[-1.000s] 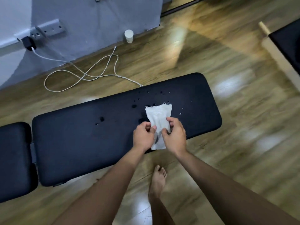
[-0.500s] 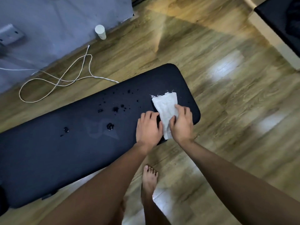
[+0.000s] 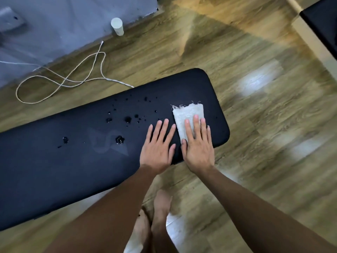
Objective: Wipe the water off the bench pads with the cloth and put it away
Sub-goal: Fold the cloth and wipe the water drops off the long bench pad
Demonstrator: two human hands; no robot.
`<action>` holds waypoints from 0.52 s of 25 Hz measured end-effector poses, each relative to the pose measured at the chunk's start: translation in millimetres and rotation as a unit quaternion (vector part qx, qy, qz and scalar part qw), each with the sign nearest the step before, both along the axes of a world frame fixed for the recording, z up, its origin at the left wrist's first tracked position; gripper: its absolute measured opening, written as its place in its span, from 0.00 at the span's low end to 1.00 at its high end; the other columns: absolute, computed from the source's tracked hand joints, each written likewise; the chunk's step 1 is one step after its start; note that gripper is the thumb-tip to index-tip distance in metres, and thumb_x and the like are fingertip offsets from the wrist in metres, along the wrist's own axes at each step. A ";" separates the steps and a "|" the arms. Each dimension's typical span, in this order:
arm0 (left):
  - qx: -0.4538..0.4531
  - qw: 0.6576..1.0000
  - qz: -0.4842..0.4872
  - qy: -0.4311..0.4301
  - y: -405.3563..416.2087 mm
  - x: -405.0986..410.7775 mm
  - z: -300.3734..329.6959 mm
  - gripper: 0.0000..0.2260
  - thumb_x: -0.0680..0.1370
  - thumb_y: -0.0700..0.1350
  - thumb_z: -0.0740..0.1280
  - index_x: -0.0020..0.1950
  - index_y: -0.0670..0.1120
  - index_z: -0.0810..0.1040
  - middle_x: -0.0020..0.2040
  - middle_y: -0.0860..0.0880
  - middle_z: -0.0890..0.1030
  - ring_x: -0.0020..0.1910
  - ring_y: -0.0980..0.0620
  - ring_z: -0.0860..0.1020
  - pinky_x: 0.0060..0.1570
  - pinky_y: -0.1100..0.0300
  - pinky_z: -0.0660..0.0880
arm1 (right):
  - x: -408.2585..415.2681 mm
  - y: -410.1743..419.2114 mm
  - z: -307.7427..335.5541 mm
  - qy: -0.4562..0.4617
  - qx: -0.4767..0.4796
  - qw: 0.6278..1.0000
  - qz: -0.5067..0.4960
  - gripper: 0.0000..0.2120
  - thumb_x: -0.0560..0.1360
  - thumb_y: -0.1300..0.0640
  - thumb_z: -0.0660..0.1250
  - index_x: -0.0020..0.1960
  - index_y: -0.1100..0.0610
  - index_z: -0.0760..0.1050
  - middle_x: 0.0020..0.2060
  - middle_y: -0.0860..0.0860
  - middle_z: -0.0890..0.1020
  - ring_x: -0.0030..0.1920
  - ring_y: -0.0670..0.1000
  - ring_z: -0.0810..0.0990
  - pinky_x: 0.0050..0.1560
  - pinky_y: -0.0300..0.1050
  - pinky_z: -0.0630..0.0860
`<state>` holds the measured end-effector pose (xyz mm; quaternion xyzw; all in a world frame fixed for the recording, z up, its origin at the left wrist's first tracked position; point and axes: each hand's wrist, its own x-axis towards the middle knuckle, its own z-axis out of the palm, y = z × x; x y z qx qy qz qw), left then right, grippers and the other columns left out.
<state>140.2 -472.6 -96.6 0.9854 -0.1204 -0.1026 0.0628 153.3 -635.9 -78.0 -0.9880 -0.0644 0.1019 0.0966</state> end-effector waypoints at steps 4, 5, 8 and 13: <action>-0.009 0.999 0.004 -0.048 1.7 -2.1 -15.3 0.29 0.83 0.55 0.52 0.83 0.47 0.55 0.83 0.42 0.55 0.82 0.42 0.53 0.80 0.42 0.51 | 16.8 0.5 -6.0 -0.010 -0.017 1.000 0.017 0.32 0.80 0.52 0.54 0.81 0.54 0.50 0.81 0.57 0.50 0.81 0.59 0.49 0.79 0.58 0.53; -0.010 0.998 0.003 -0.056 1.6 -2.9 -18.2 0.29 0.83 0.55 0.51 0.83 0.47 0.55 0.83 0.42 0.54 0.82 0.42 0.52 0.80 0.42 0.51 | 25.1 0.0 -6.5 -0.011 -0.019 0.999 0.024 0.32 0.80 0.52 0.55 0.81 0.53 0.50 0.81 0.57 0.51 0.81 0.60 0.49 0.79 0.58 0.53; -0.007 0.997 0.007 -0.076 1.9 -4.0 -23.7 0.29 0.83 0.56 0.50 0.83 0.48 0.53 0.83 0.43 0.53 0.82 0.43 0.52 0.80 0.42 0.52 | 72.7 -0.4 -6.0 -0.014 -0.019 0.998 0.052 0.32 0.80 0.50 0.54 0.81 0.53 0.50 0.81 0.57 0.50 0.81 0.59 0.48 0.79 0.58 0.51; 0.022 0.997 0.015 -0.074 1.3 -3.4 -25.1 0.29 0.83 0.57 0.48 0.83 0.49 0.51 0.83 0.45 0.52 0.82 0.43 0.52 0.80 0.43 0.52 | 159.2 -7.6 -4.4 -0.012 -0.013 0.995 0.098 0.33 0.80 0.52 0.54 0.81 0.56 0.48 0.81 0.56 0.46 0.81 0.58 0.44 0.80 0.56 0.51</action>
